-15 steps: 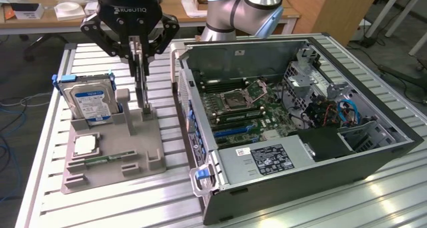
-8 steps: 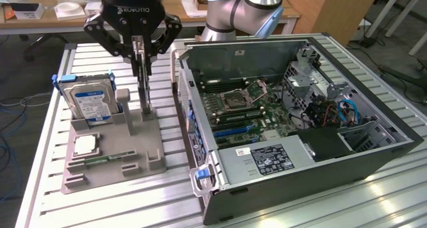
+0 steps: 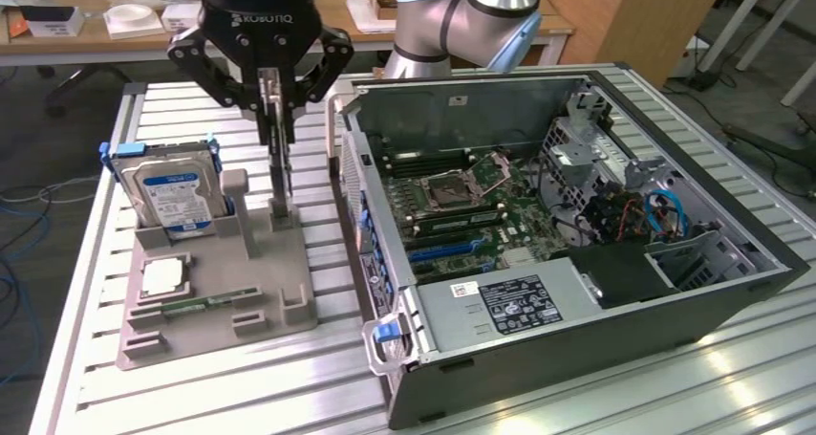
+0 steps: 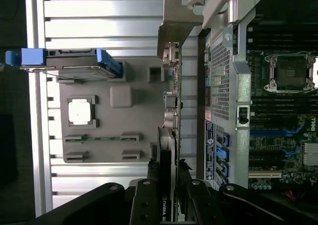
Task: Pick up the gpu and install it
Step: 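Pick up the gpu and move the gpu toward the slot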
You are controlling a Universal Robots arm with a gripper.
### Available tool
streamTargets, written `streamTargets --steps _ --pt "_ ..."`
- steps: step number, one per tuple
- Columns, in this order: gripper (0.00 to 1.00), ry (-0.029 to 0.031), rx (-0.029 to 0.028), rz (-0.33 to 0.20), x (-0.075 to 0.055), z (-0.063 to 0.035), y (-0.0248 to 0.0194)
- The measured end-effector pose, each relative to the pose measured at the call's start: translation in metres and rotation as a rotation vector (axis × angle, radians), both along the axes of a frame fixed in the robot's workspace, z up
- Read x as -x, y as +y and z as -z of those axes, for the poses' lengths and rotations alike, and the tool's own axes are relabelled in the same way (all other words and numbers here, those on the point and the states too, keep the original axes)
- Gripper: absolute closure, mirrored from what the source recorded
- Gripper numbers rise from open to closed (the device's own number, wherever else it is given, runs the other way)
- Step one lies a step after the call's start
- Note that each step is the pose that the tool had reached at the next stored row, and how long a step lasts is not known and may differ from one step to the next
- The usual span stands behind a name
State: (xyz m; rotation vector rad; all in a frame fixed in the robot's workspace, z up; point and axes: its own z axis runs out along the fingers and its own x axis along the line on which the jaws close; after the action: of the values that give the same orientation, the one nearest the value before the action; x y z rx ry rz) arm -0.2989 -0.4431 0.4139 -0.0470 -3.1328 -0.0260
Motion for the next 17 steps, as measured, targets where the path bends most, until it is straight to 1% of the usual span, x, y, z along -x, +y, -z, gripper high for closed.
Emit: streamTargets --steps 9,13,17 --pt "0.74 0.0 0.0 -0.001 -0.006 0.0 0.0" --pt "0.74 0.0 -0.0001 -0.003 -0.015 0.0 0.0" --pt "0.74 0.0 -0.0001 -0.003 -0.02 0.0 0.0"
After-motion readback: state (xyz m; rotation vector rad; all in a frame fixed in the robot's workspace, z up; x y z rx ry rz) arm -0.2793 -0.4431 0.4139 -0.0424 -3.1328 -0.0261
